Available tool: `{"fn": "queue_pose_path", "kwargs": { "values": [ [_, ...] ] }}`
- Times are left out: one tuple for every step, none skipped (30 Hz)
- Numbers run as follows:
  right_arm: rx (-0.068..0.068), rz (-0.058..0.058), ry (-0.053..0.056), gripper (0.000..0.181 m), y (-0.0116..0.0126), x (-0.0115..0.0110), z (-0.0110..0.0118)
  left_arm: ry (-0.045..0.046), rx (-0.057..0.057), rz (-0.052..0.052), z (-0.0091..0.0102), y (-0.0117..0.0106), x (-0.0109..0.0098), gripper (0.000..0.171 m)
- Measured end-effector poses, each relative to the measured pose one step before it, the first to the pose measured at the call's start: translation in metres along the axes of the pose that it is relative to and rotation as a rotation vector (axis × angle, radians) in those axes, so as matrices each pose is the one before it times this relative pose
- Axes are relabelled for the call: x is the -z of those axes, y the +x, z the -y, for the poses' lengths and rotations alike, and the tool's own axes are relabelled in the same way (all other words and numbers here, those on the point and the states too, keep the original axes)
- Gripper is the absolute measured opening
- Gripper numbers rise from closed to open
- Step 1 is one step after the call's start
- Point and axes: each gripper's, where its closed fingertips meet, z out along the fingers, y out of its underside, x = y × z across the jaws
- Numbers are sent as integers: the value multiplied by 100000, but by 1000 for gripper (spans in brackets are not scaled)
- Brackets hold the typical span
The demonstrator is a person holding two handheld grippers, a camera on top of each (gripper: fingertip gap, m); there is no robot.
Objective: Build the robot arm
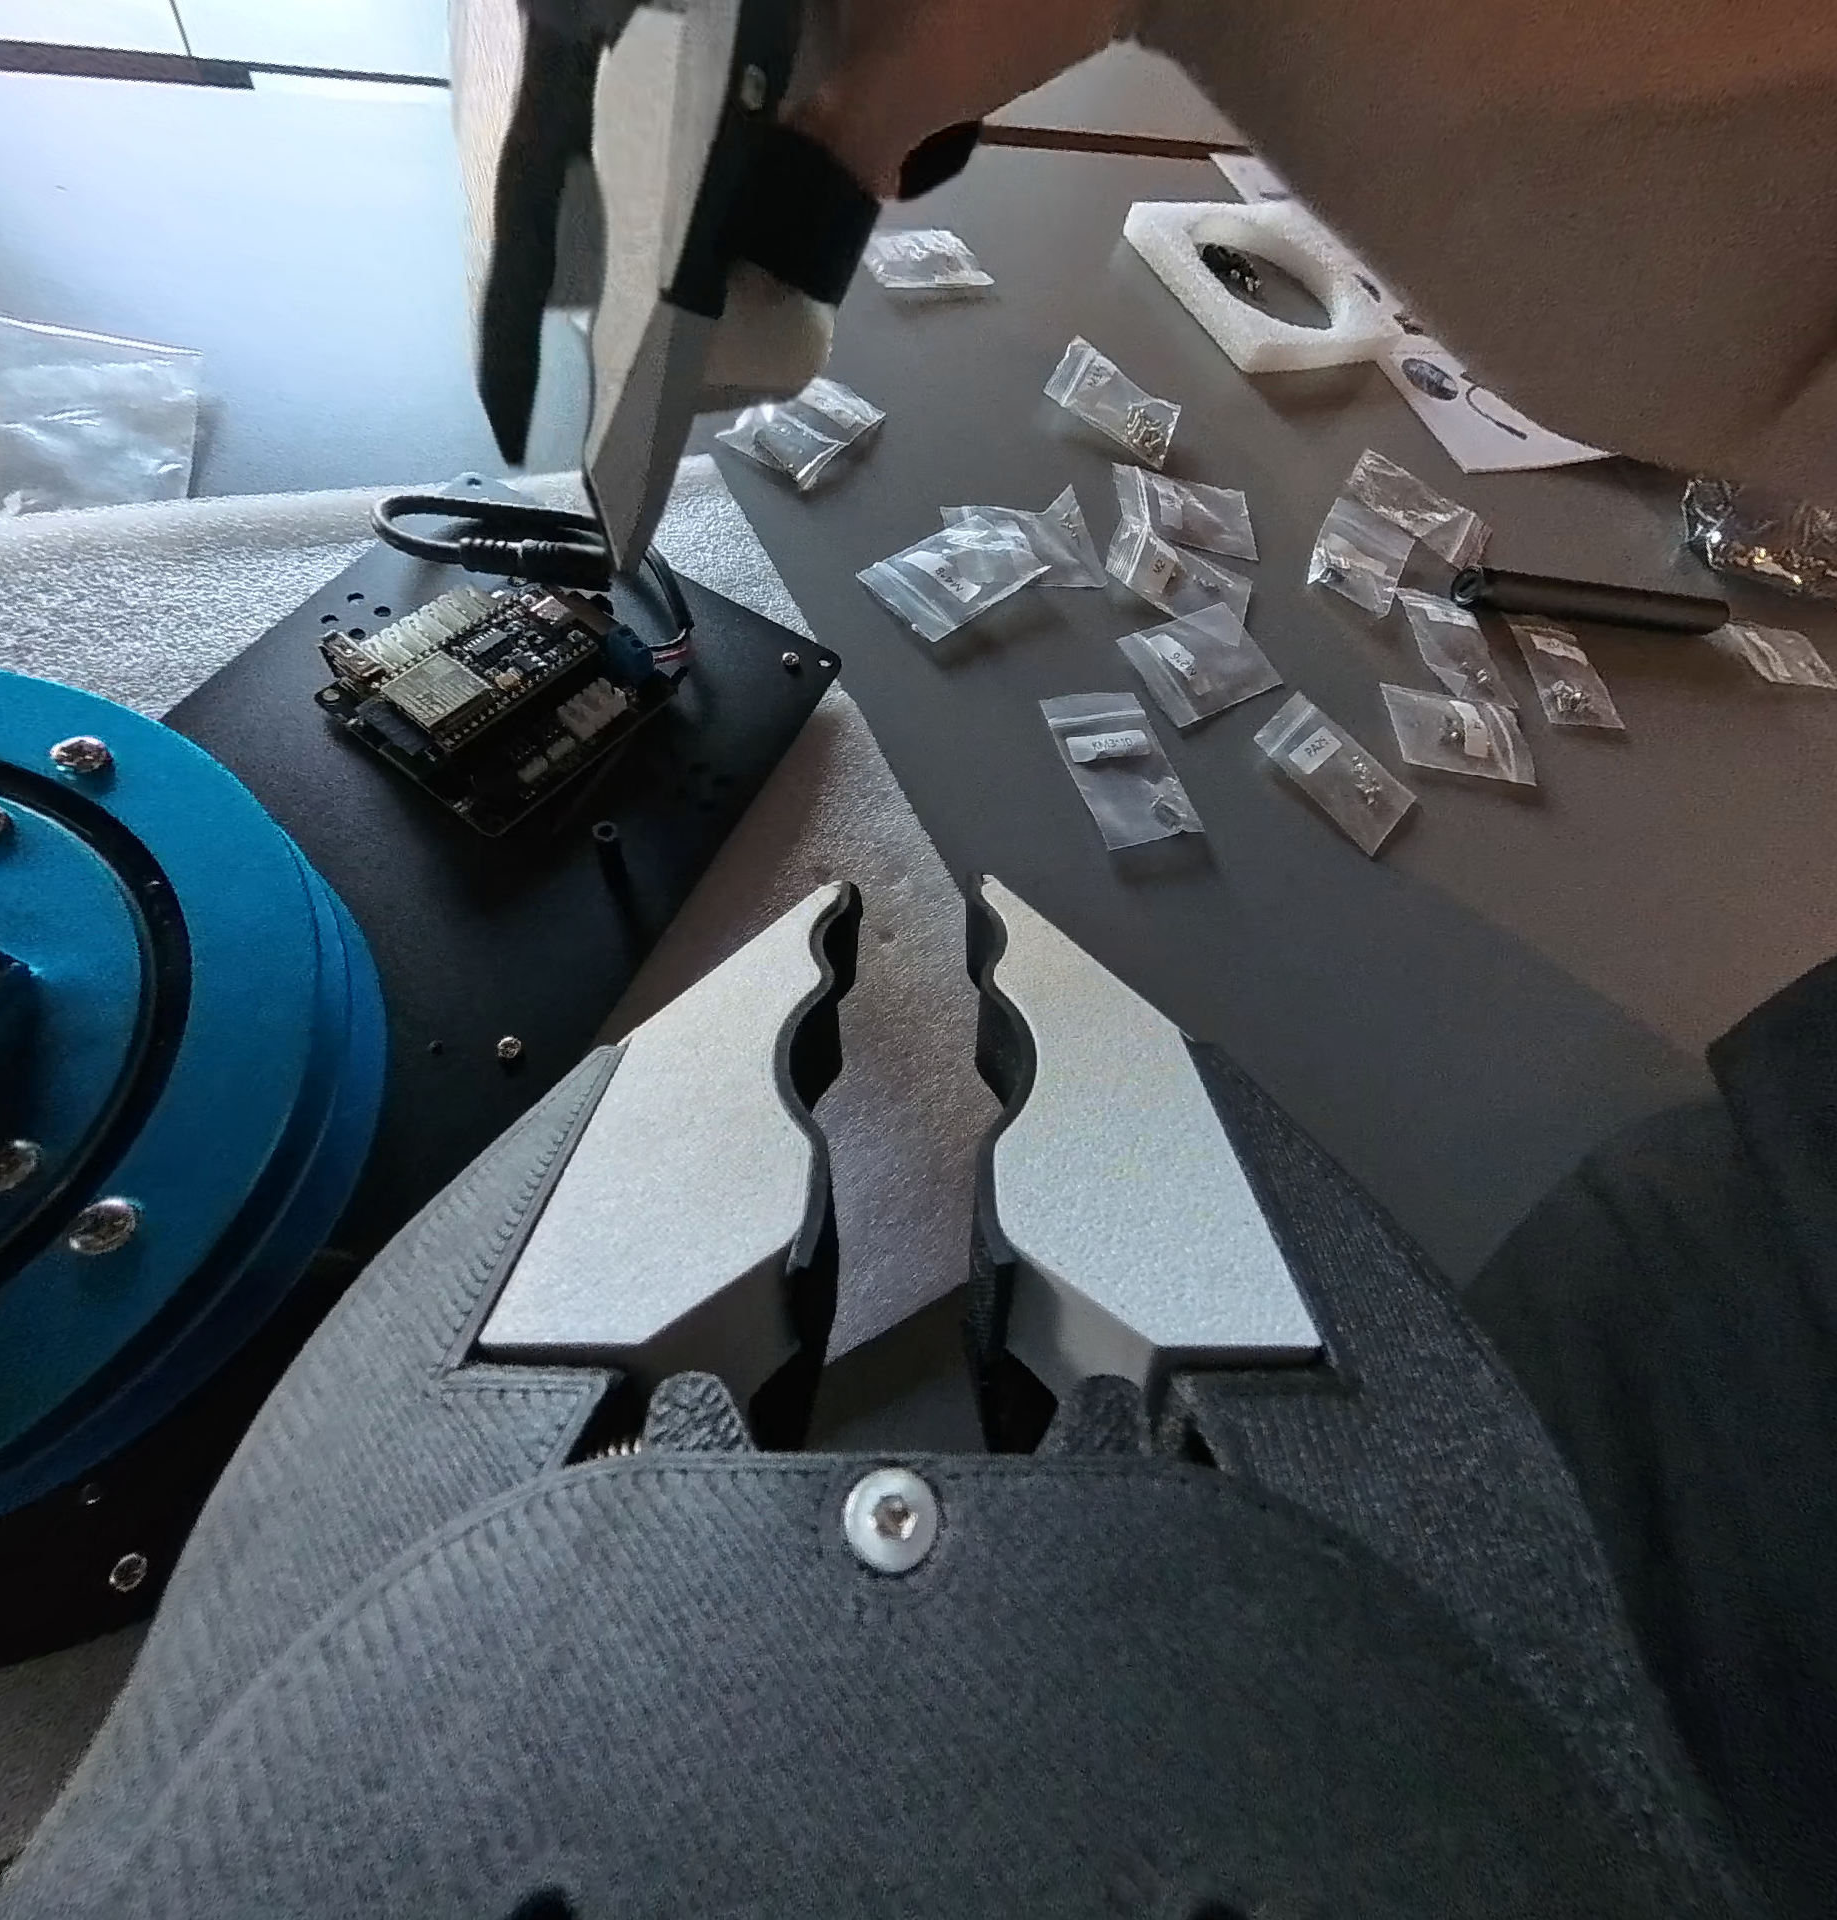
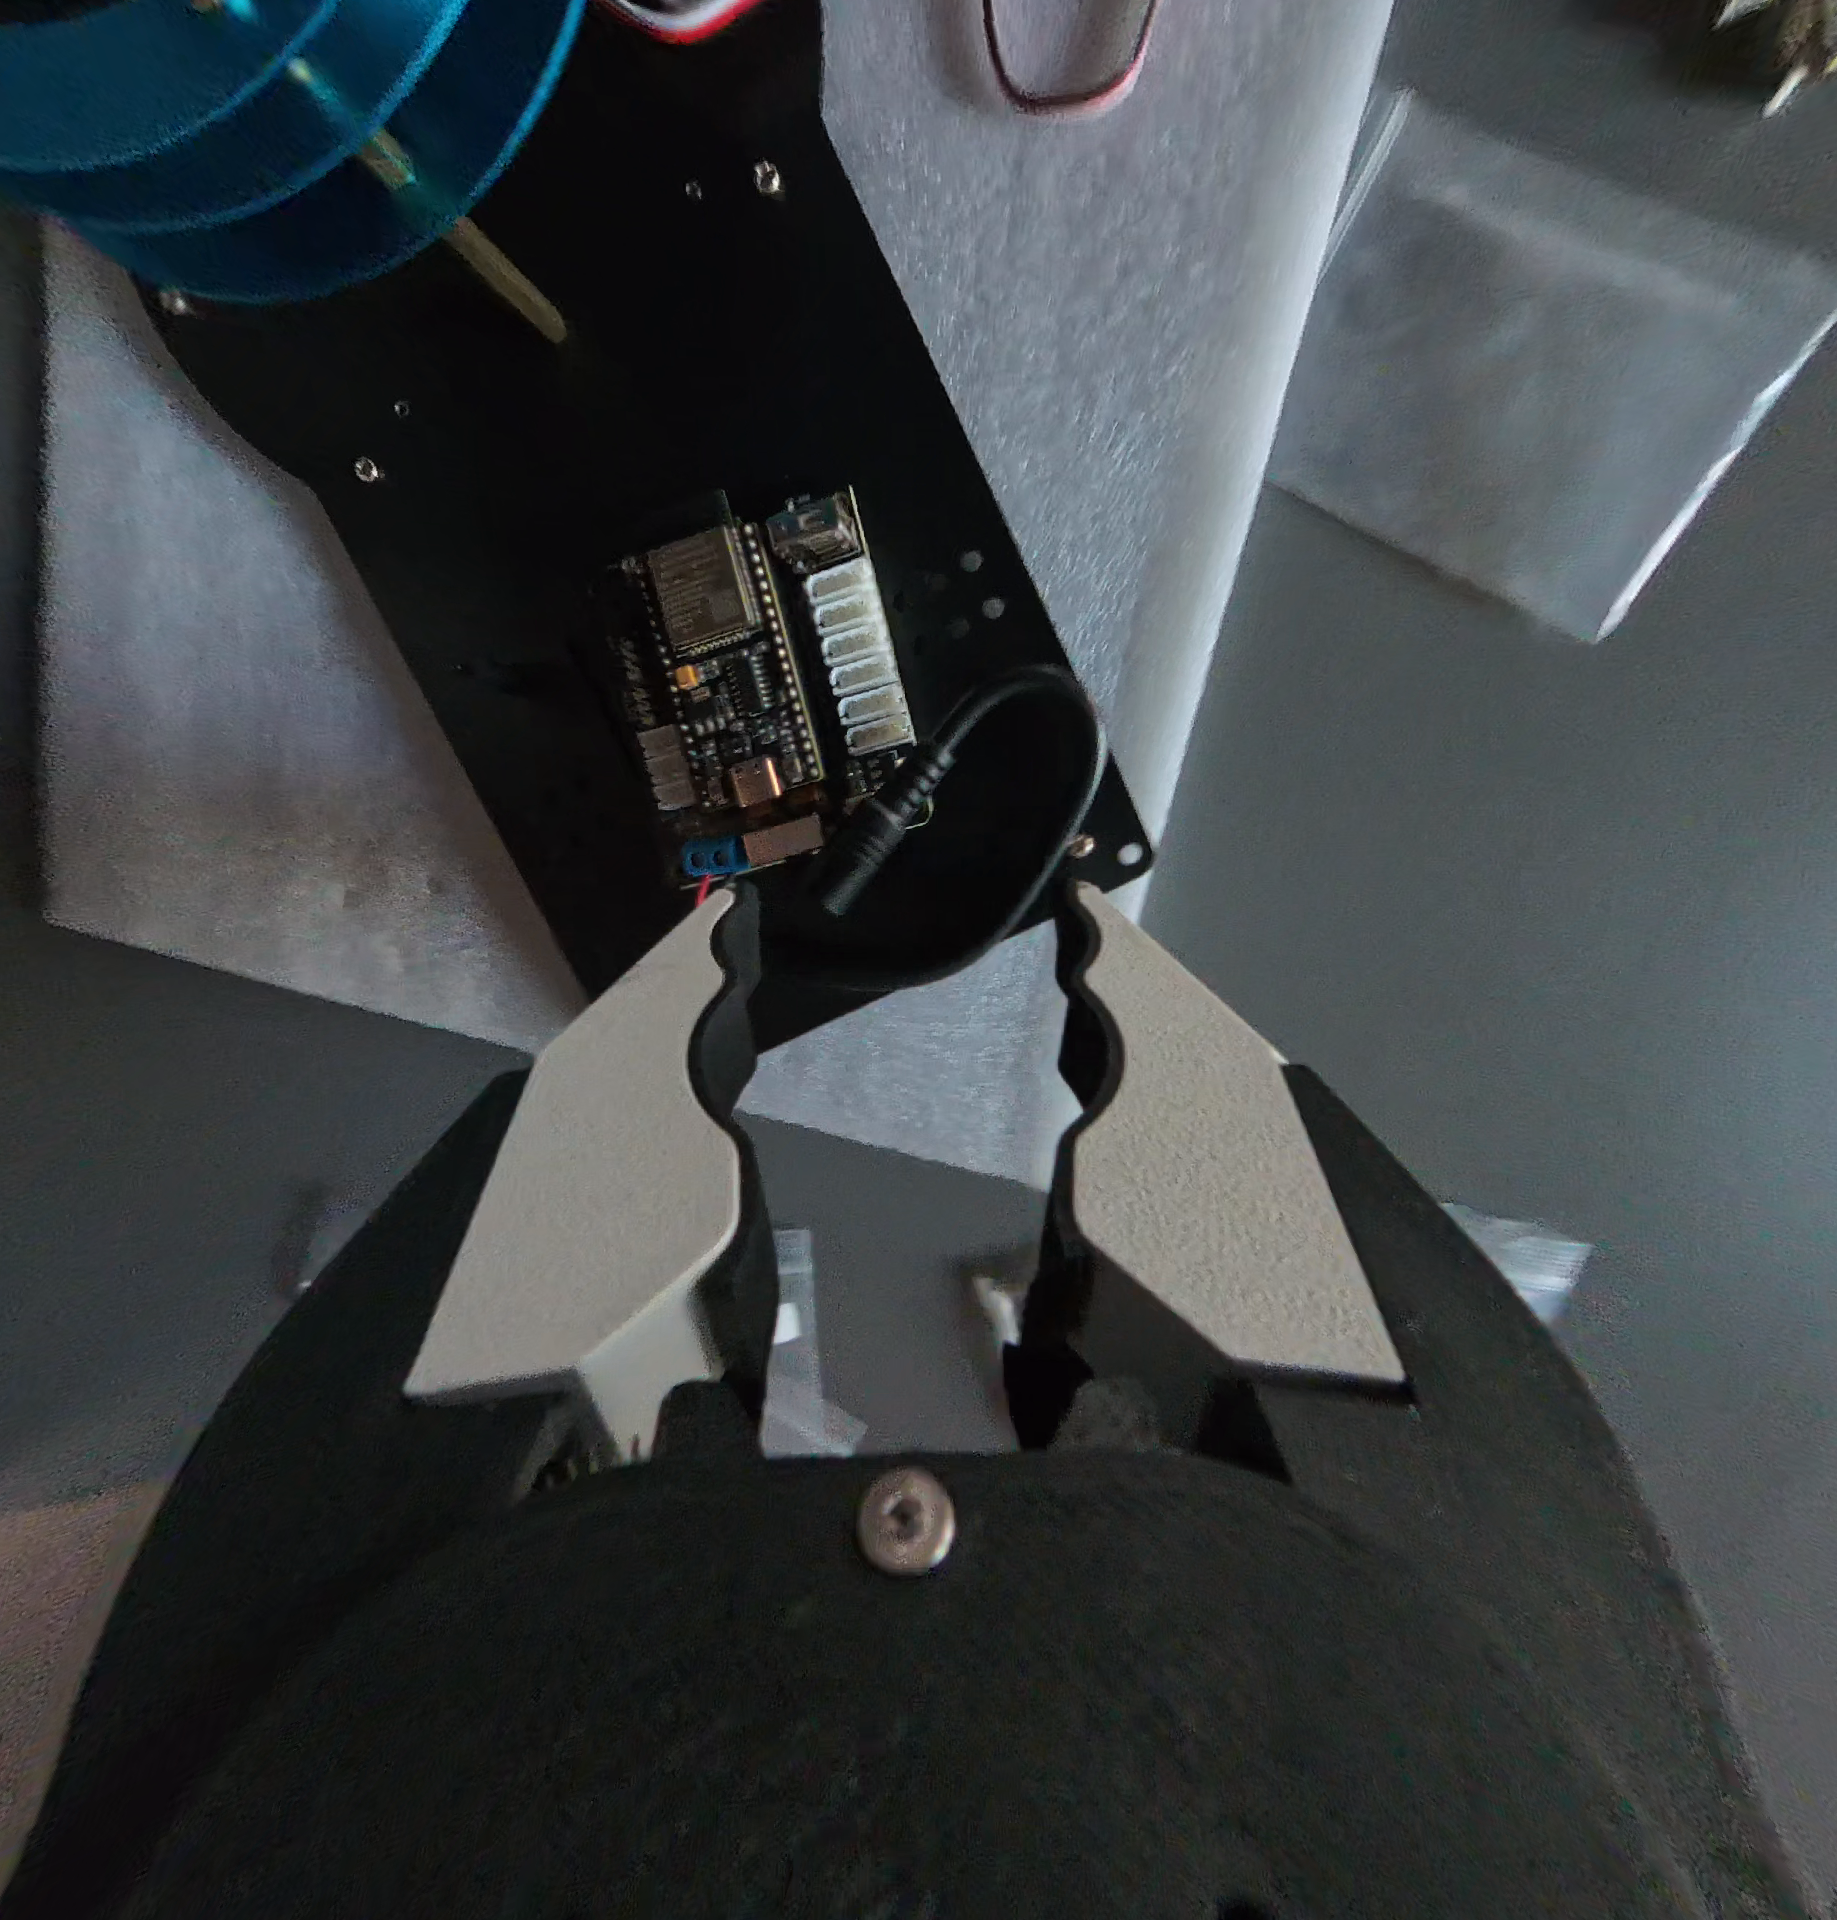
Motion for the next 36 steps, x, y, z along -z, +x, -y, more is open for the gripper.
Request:
{"fn": "queue_pose_path", "kwargs": {
  "values": [
    [5334, -4126, 2355, 60, 85, 404, 382, 120, 100, 43, -32, -20, 59, 19],
    [5232, -1107, 2657, 64, -426, 312, 546, 100, 90, 185, -38, -51, 52, 19],
    [5772, 701, 4131, 69, -779, 178, 804, 204, 51, 166, -33, -35, 52, 19],
    [5728, 1218, 4500, 71, -842, -39, 859, 142, 129, 150, -50, -35, 35, 19],
    [5224, 1894, 2346, 76, -828, -304, 538, -80, 297, 122, -93, -37, 20, 19],
    [3489, 1771, -517, 83, -562, -473, 137, -171, 367, -73, -116, 1, 0, 19],
    [2444, 1433, -2161, 84, -309, -515, -94, -131, 315, -228, -99, 45, 7, 19],
    [2045, -461, -1776, 85, 89, -478, -64, -134, 154, -134, -70, 52, 3, 19],
    [1386, -346, -1614, 85, 117, -411, -23, -129, -51, 51, -53, 54, 14, 19],
    [1478, 935, -2090, 86, -92, -383, -62, -38, -171, 171, -19, 31, 31, 19],
    [1459, 116, -3690, 86, 30, -367, -282, 89, -112, 106, 14, 62, 28, 19],
    [1457, -978, -3949, 86, 184, -337, -315, 225, -1, -65, 35, 86, 39, 19],
    [884, -247, -2748, 86, 99, -298, -132, 253, 43, -90, 39, 92, 37, 19],
    [-207, 274, -1572, 86, 62, -234, 49, 148, -42, -38, 16, 77, 39, 19],
    [-917, 655, -1058, 85, 56, -135, 83, -6, -136, 43, -15, 70, 41, 19],
    [-1337, 836, -718, 85, 76, -61, 78, -32, -173, 127, -30, 47, 45, 19],
    [-1247, 1030, -367, 84, 19, -4, 68, 90, -126, 206, -10, 18, 62, 19],
    [-1286, 688, -56, 82, 60, 13, 75, 213, 54, 209, -9, -2, 75, 19],
    [-830, 914, 153, 81, -33, 3, 71, 294, 280, 123, -2, -17, 77, 19],
    [-707, 970, -107, 80, -94, -18, 2, 274, 385, -19, -10, -25, 65, 19],
    [-605, 1037, -357, 79, -135, -39, -44, 186, 304, 2, -7, -20, 61, 19],
    [-529, -147, -372, 78, 36, -25, -52, 126, 130, 170, -20, -53, 52, 19],
    [-211, 24, -121, 77, 12, -6, -34, 54, 75, 234, -16, -52, 47, 19],
    [-183, 429, -25, 75, -62, -7, -7, 50, 109, 115, -20, -44, 38, 19],
    [-543, 69, -342, 74, 26, -48, -45, 145, 136, 10, 8, -14, 21, 19],
    [-244, -265, -551, 73, 66, -76, -77, 198, 139, -45, 15, -6, 17, 19],
    [279, -140, -605, 73, 5, -73, -92, 61, 89, -66, 22, 10, -3, 19],
    [223, -389, -335, 73, 44, -47, -28, -35, -35, -50, 13, 24, -16, 19],
    [-3, -458, 160, 71, 74, 2, 48, -12, -174, -48, 22, 30, -16, 19],
    [-212, 292, 92, 71, -35, -6, 44, -32, -239, -46, 18, 38, -19, 19],
    [-184, 236, -261, 71, -15, 0, -12, -58, -191, -65, 18, 50, -25, 19],
    [-137, -267, -304, 70, 70, -9, -12, -4, -96, -115, 30, 55, -32, 19],
    [-72, 158, -14, 70, -5, -30, 29, -12, -14, -149, 26, 60, -24, 19],
    [-126, 487, -23, 69, -74, -49, 22, 22, -52, -170, 18, 71, -11, 19],
    [20, 216, -516, 69, -43, -69, -44, 45, -120, -54, 18, 44, -5, 19],
    [402, -652, -745, 68, 75, -69, -90, -13, -127, 85, 3, 9, -2, 19]
  ]
}}
